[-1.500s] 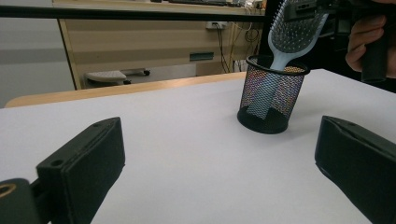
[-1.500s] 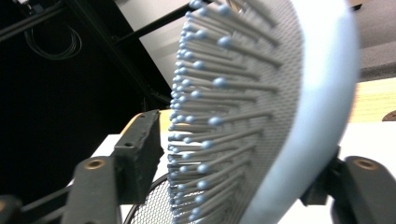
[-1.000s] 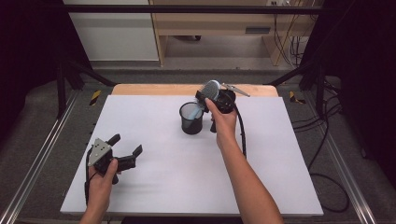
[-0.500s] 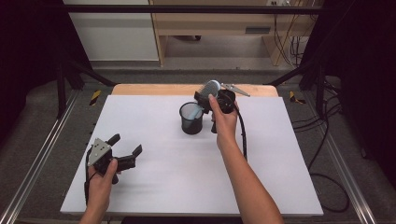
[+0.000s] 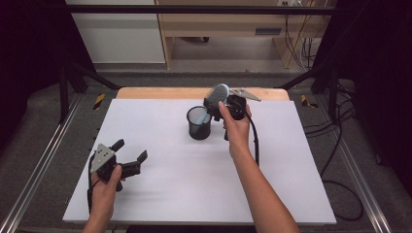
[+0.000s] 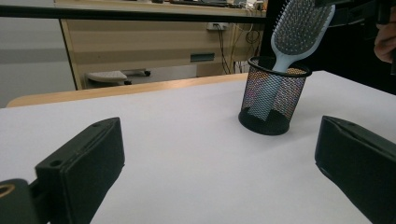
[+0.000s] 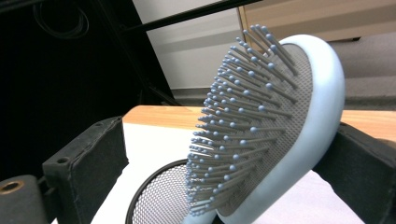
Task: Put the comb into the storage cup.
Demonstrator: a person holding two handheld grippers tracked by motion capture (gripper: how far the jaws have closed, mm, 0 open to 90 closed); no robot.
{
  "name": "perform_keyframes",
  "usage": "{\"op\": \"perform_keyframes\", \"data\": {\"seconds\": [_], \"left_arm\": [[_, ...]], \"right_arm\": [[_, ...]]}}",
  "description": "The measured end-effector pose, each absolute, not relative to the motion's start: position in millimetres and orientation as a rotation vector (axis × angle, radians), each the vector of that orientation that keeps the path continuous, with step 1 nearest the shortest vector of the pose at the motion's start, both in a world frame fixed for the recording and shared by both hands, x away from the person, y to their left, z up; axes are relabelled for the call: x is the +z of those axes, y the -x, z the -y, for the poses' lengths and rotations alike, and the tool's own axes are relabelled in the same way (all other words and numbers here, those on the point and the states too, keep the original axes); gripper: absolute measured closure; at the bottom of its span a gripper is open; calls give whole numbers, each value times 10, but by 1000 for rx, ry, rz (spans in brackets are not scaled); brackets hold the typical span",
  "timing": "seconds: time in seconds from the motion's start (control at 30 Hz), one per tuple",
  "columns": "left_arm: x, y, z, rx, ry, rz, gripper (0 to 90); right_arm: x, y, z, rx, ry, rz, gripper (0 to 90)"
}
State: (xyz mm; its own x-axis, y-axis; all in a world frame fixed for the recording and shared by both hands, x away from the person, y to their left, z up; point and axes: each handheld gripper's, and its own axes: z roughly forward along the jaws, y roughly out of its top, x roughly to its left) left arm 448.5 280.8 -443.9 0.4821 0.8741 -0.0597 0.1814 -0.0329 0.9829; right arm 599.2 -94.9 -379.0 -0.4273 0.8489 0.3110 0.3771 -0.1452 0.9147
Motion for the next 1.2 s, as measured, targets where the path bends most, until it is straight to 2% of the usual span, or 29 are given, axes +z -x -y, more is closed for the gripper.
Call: {"op": "perform_keyframes", "data": {"seconds": [0.77, 0.93, 1.2], "left_arm": [[-4425, -4497, -2917, 741, -1504, -972, 16], [-4387, -4478, -2932, 850, -1568, -938, 15], [-4367, -4463, -3041, 836, -1522, -974, 12]], "right_arm": [[-3682, -5745, 1079, 1454, -1257, -1751, 64], [-3651, -5688, 1141, 1383, -1212, -1789, 72], [-3599, -5627, 1357, 1394, -1196, -1786, 91]]}}
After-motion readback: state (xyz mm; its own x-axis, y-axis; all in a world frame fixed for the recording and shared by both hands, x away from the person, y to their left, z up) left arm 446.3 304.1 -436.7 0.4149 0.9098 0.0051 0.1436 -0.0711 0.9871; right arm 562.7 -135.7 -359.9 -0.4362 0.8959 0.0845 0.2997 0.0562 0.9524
